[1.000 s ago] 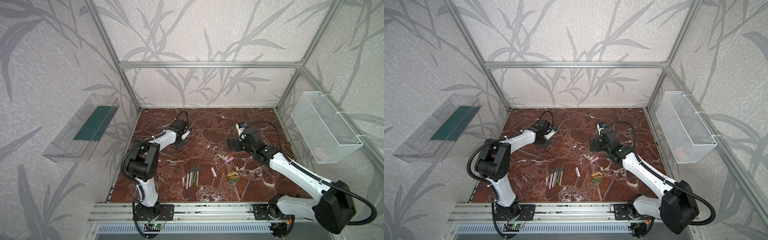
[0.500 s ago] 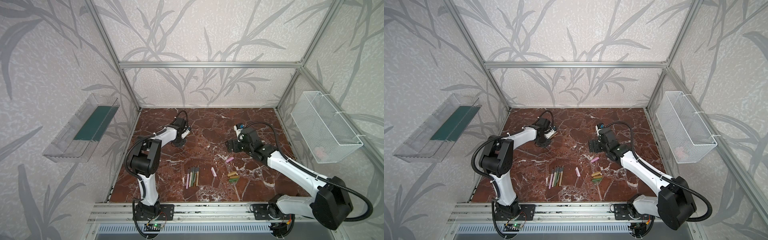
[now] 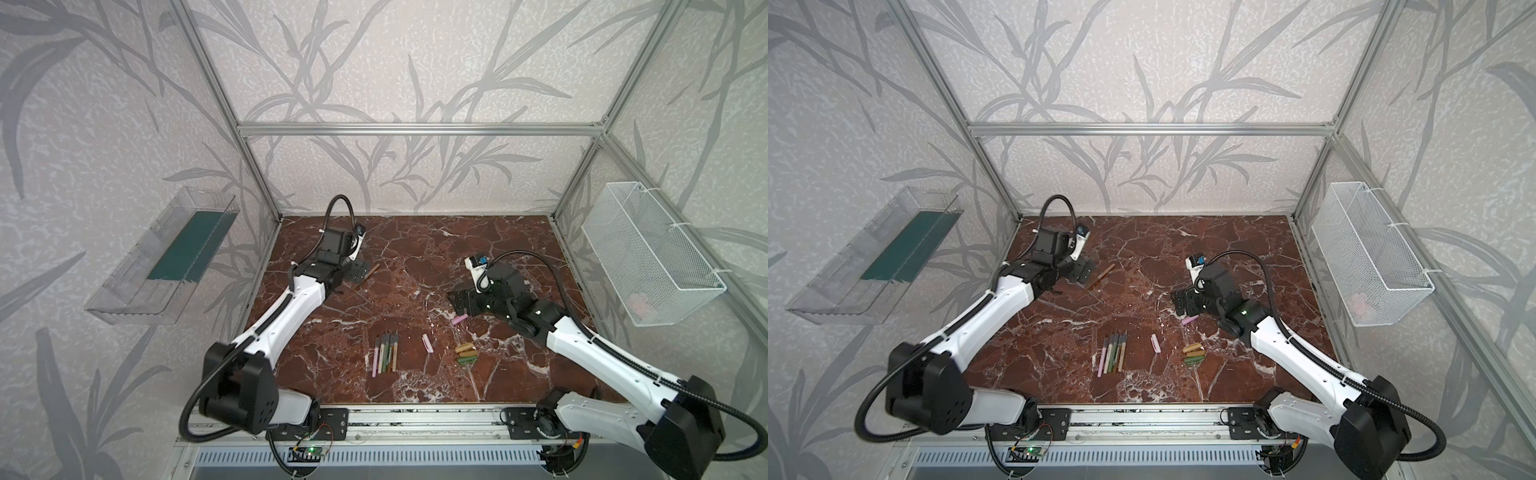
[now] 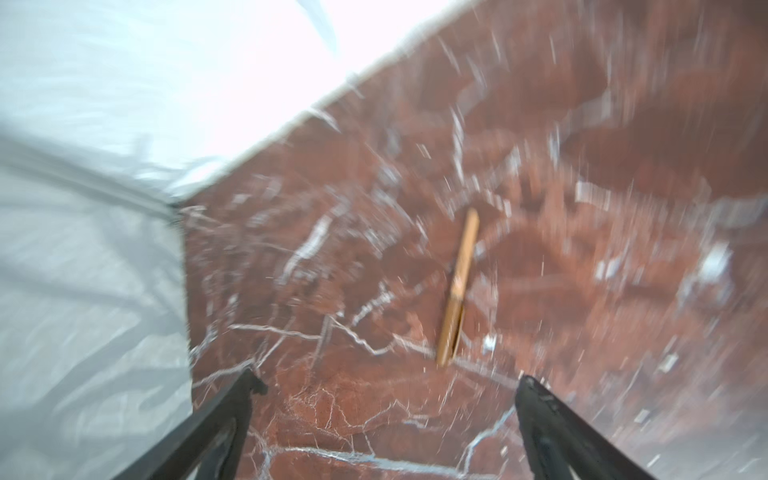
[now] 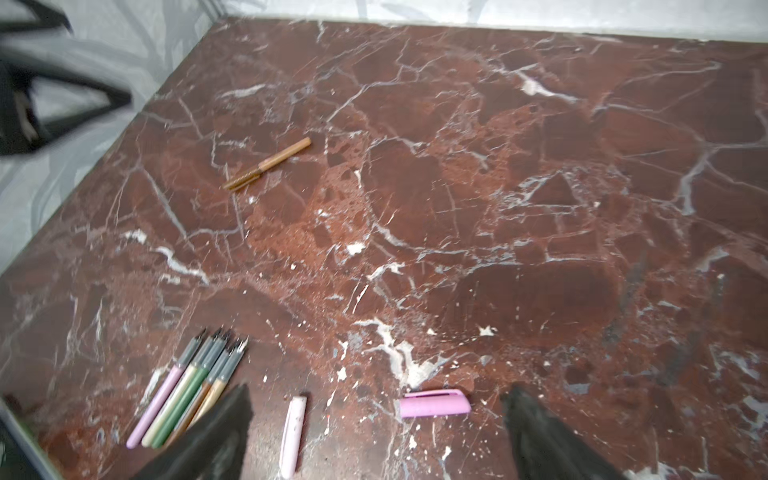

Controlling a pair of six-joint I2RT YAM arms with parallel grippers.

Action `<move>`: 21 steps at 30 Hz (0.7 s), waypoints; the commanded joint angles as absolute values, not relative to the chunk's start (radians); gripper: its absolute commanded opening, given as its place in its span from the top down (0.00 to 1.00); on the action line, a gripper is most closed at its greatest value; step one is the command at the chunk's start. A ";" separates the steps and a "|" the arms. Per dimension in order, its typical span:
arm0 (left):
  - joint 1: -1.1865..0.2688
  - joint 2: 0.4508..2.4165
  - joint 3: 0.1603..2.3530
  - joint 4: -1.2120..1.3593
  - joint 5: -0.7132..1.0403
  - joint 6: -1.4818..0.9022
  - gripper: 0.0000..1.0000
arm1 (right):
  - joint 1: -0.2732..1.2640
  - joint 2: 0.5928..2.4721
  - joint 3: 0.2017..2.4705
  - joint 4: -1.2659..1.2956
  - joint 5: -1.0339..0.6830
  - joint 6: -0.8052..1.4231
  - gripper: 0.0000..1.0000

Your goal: Insert the pens into the pen caps

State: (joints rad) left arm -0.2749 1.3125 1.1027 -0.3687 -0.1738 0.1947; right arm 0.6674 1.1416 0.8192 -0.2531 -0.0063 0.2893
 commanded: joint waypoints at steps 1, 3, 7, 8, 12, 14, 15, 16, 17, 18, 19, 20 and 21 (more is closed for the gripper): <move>-0.269 1.174 1.058 -0.382 -0.295 -0.207 0.01 | 0.779 1.184 0.827 -0.287 0.032 0.301 0.15; -0.269 1.086 0.998 -0.381 -0.211 -0.320 0.01 | 0.854 1.223 0.838 -0.301 0.068 0.304 0.20; -0.268 0.921 0.825 -0.335 -0.016 -0.477 0.01 | 0.951 1.294 0.844 -0.337 0.098 0.324 0.25; -0.268 0.884 0.777 -0.316 0.012 -0.526 0.01 | 0.963 1.304 0.828 -0.323 0.088 0.333 0.26; -0.279 0.796 0.697 -0.363 0.044 -0.711 0.01 | 0.993 1.333 0.788 -0.294 0.104 0.356 0.31; -0.290 0.760 0.713 -0.470 0.003 -0.766 0.01 | 1.005 1.351 0.778 -0.272 0.099 0.365 0.32; -0.296 0.735 0.715 -0.520 -0.038 -0.819 0.01 | 1.015 1.366 0.779 -0.268 0.103 0.368 0.32; -0.297 0.700 0.710 -0.568 -0.077 -0.884 0.01 | 1.046 1.387 0.783 -0.271 0.118 0.370 0.33; -0.296 0.655 0.694 -0.578 -0.076 -0.907 0.01 | 1.071 1.411 0.789 -0.277 0.137 0.374 0.33; -0.297 0.611 0.674 -0.560 -0.057 -0.901 0.01 | 1.087 1.432 0.794 -0.281 0.149 0.375 0.32; -0.296 0.550 0.641 -0.521 -0.028 -0.884 0.01 | 1.101 1.450 0.800 -0.290 0.158 0.378 0.33; -0.295 0.489 0.600 -0.474 0.010 -0.864 0.01 | 1.113 1.463 0.802 -0.303 0.175 0.388 0.32; -0.295 0.444 0.574 -0.453 0.037 -0.835 0.01 | 1.125 1.469 0.801 -0.308 0.191 0.393 0.33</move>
State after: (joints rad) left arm -0.2924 0.5442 0.6327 -0.4702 -0.0040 -0.7891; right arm 1.0939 1.4471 0.7898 -0.2874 0.1291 0.3664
